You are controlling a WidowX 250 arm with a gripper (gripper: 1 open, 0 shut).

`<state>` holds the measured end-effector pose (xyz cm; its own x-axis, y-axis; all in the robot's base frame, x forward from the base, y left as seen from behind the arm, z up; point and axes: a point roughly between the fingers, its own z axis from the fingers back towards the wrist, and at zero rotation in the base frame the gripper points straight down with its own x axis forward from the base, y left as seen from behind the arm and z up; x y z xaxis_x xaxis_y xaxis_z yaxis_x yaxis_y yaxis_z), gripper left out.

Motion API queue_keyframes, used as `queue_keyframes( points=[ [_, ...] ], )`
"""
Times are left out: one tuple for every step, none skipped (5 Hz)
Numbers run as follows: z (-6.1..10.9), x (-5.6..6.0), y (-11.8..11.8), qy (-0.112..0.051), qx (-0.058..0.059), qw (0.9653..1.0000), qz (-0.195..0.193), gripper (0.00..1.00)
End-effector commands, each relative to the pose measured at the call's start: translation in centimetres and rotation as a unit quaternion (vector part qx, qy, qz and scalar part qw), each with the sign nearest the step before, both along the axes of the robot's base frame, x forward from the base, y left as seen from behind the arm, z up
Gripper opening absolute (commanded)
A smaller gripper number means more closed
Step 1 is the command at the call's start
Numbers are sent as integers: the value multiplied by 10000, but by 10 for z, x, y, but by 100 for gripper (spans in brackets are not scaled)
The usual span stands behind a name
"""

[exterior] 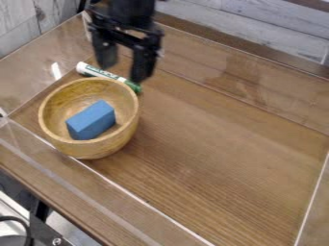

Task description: Remove the blue block from inside the brown bowl and put it on the table

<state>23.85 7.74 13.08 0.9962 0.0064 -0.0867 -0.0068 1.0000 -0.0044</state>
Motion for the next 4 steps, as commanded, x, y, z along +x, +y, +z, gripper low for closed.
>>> queue_keyframes(
  points=[
    [11, -11, 15, -325, 118, 9994, 22, 100],
    [6, -16, 18, -332, 119, 9994, 59, 100],
    [0, -18, 19, -302, 114, 9995, 73, 100],
    [-7, -19, 20, -267, 98, 9996, 59, 100]
  ],
)
